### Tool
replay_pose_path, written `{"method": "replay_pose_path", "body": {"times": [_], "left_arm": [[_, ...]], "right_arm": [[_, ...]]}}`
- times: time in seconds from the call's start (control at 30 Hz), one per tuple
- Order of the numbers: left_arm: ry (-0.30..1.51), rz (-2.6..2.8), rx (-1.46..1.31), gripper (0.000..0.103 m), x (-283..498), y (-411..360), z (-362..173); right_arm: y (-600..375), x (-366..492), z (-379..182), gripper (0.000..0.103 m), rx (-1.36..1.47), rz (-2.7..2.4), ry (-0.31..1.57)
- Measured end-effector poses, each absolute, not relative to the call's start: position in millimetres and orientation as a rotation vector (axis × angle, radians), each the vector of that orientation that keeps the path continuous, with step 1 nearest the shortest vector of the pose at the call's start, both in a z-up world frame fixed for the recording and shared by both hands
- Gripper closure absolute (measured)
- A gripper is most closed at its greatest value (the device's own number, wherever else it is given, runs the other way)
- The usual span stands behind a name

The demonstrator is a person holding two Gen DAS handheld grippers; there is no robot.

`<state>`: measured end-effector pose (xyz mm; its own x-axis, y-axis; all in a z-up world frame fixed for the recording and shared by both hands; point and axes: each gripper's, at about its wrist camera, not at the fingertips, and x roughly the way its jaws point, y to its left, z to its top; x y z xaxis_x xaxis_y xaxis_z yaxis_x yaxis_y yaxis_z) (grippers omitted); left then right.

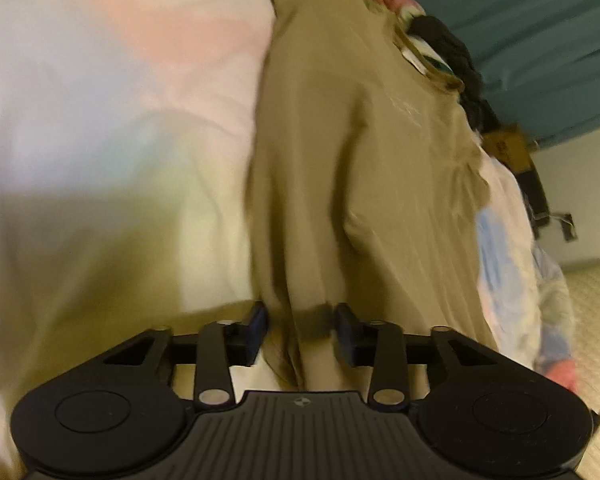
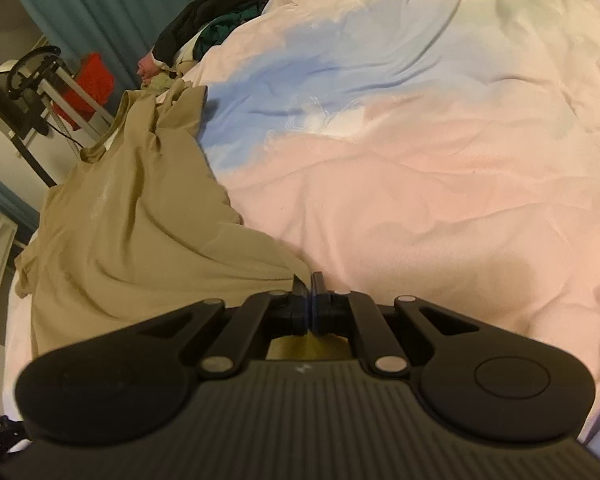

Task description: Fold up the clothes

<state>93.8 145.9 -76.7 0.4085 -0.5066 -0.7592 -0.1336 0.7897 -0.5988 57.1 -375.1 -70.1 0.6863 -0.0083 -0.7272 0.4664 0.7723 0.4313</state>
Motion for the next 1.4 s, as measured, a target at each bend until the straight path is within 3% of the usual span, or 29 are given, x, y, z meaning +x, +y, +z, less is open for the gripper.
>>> {"method": "replay_pose_path", "body": {"times": [0.17,0.23,0.33,0.6,0.9,0.97,1.03,1.07,1.13,1.17,1.2,1.27,1.4], "left_arm": [[1.221,-0.31,-0.566,0.065,95,129,-78],[1.237,-0.3,-0.537,0.085,96,127,-77],[1.226,-0.305,-0.5,0.095,96,132,-63],[1.181,-0.235,-0.353,0.097,81,175,-7],[1.253,-0.124,-0.257,0.101,84,204,-20],[1.234,-0.142,-0.24,0.099,85,198,-19],[1.209,-0.152,-0.22,0.085,83,198,-12],[1.187,-0.155,-0.204,0.084,82,195,-8],[1.121,-0.154,-0.168,0.065,74,189,5],[1.085,-0.158,-0.162,0.06,71,187,12],[1.049,-0.162,-0.157,0.054,68,184,19],[0.978,-0.172,-0.154,0.05,68,165,30],[0.836,-0.183,-0.145,0.027,73,122,50]], "right_arm": [[-366,60,-67,0.098,0.596,-0.252,0.788],[-361,62,-65,0.098,0.573,-0.216,0.813],[-349,67,-55,0.098,0.502,-0.145,0.87],[-318,67,-18,0.099,0.345,0.089,1.02],[-292,51,-21,0.098,0.192,0.15,1.117],[-295,44,-19,0.096,0.213,0.132,1.085],[-299,36,-13,0.095,0.232,0.119,1.035],[-302,32,-8,0.094,0.236,0.11,1.003],[-306,24,1,0.089,0.25,0.096,0.936],[-308,21,5,0.075,0.264,0.093,0.9],[-309,19,10,0.053,0.278,0.089,0.864],[-311,19,19,0.033,0.296,0.085,0.781],[-310,26,33,0.033,0.332,0.089,0.619]]}}
